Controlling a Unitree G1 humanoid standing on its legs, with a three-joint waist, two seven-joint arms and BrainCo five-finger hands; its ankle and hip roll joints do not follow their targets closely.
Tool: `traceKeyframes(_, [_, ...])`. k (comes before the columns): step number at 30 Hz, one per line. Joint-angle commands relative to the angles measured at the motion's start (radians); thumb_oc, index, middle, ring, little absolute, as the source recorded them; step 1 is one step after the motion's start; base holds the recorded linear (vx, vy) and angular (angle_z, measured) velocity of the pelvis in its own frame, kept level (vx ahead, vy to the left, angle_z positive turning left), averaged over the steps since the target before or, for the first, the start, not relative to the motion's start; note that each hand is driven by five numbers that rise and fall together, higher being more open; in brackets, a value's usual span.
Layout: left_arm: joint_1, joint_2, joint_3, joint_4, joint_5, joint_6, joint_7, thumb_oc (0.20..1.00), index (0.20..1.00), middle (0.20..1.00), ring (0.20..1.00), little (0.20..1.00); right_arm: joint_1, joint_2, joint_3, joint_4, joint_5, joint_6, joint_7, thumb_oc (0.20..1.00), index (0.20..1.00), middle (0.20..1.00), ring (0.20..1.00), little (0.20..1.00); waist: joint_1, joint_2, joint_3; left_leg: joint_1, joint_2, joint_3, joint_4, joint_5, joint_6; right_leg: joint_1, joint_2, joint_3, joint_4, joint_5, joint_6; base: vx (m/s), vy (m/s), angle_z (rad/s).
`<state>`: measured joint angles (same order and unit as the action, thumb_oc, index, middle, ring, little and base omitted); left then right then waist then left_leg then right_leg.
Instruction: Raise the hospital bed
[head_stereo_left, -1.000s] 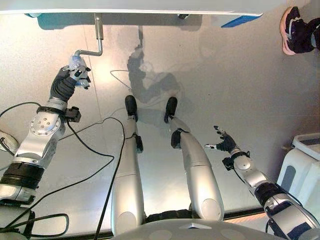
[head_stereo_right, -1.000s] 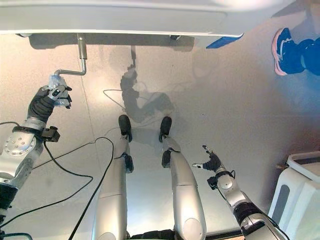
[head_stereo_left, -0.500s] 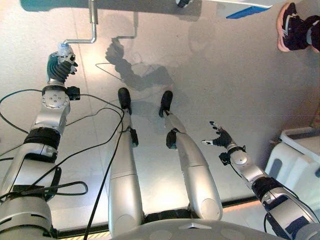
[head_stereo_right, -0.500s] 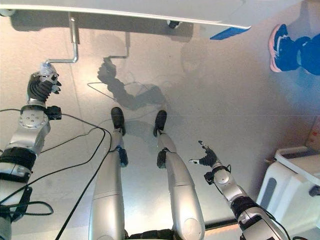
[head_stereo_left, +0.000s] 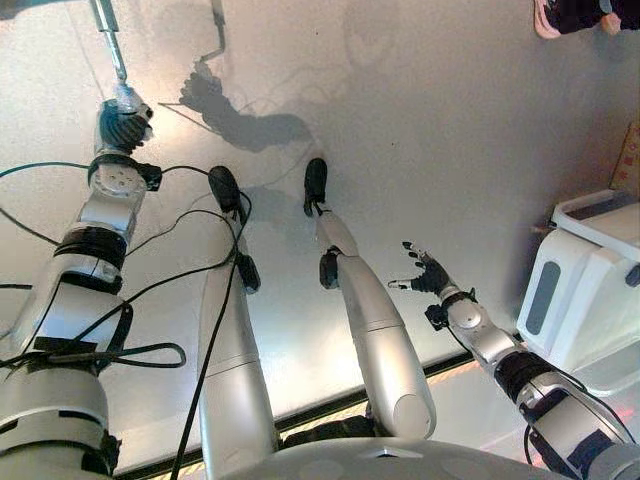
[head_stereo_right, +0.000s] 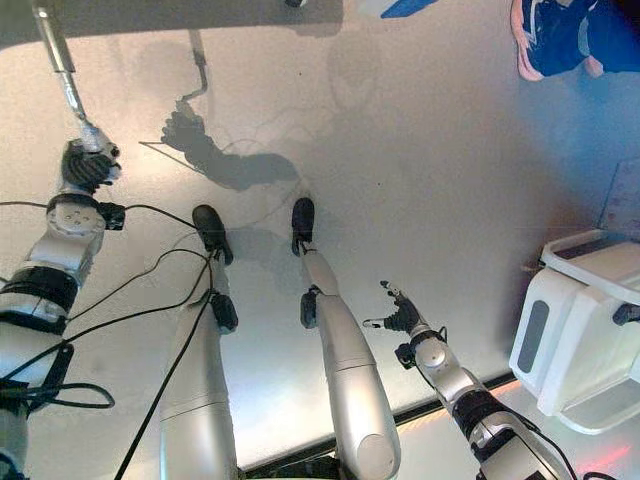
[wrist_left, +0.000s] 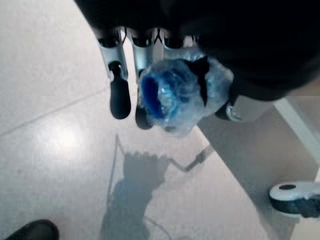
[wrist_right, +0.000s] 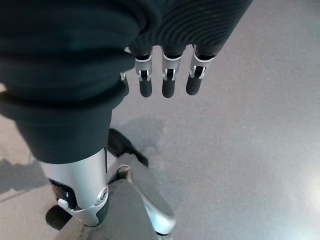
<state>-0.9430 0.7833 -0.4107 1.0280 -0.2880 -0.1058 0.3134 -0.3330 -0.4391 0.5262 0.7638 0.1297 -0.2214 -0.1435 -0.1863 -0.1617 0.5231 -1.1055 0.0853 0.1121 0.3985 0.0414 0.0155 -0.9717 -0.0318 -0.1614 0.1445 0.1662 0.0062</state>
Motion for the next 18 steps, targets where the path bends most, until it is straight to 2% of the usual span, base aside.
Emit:
traceKeyframes(1, [0.018, -0.027, -0.017, -0.088, 0.077, -0.006, 0.006, 0.2, 0.2, 0.2, 0.2, 0.2, 0.029, -0.033, 0.02, -0.032, 0.007, 0.001, -0.023, 1.0, 1.0, 1.0, 1.0, 1.0, 0.014, -0.044, -0.003, 0.072, -0.047, 0.02, 0.023, -0.082, 0.0, -0.003, -0.047, 0.023, 0.053, 0.011, 0.122, -0.01, -0.197, 0.0])
traceKeyframes(4, [0.016, -0.061, -0.041, -0.136, 0.091, -0.008, 0.007, 0.2, 0.2, 0.2, 0.2, 0.2, 0.023, -0.038, 0.022, -0.038, 0.0, 0.006, -0.025, 1.0, 1.0, 1.0, 1.0, 1.0, 0.006, -0.04, -0.003, 0.083, -0.044, 0.027, 0.004, -0.073, -0.004, -0.005, -0.041, 0.029, 0.055, 0.01, 0.121, -0.01, -0.059, -0.07])
traceKeyframes(8, [0.016, -0.061, -0.041, -0.136, 0.091, -0.008, 0.007, 0.2, 0.2, 0.2, 0.2, 0.2, 0.023, -0.038, 0.022, -0.038, 0.0, 0.006, -0.025, 1.0, 1.0, 1.0, 1.0, 1.0, 0.006, -0.04, -0.003, 0.083, -0.044, 0.027, 0.004, -0.073, -0.004, -0.005, -0.041, 0.029, 0.055, 0.01, 0.121, 0.0, -0.054, -0.11])
traceKeyframes(10, [-0.002, -0.128, -0.125, -0.326, 0.071, -0.06, -0.015, 0.2, 0.2, 0.2, 0.2, 0.2, 0.019, -0.051, 0.022, -0.05, -0.019, 0.009, -0.029, 1.0, 1.0, 1.0, 1.0, 1.0, -0.011, -0.033, -0.003, 0.112, -0.038, 0.027, -0.024, -0.055, -0.013, -0.006, -0.028, 0.022, 0.092, -0.009, 0.116, -0.01, -0.282, -0.01])
traceKeyframes(12, [0.01, -0.147, -0.139, -0.413, 0.038, -0.079, -0.019, 0.2, 0.2, 0.2, 0.2, 0.2, 0.023, -0.055, 0.018, -0.05, -0.029, 0.009, -0.031, 1.0, 1.0, 1.0, 1.0, 1.0, -0.012, -0.022, -0.004, 0.123, -0.039, 0.024, -0.03, -0.052, -0.015, -0.006, -0.024, 0.017, 0.112, -0.022, 0.111, 0.0, -0.125, 0.03])
traceKeyframes(18, [0.064, -0.148, -0.163, -0.678, -0.077, -0.138, -0.063, 0.2, 0.2, 0.2, 0.2, 0.2, 0.048, -0.073, -0.015, -0.054, -0.055, 0.013, -0.036, 1.0, 1.0, 1.0, 1.0, 1.0, -0.004, 0.01, -0.005, 0.159, -0.044, 0.021, -0.056, -0.043, -0.021, 0.004, -0.024, 0.001, 0.151, -0.054, 0.101, 0.01, -0.083, 0.04])
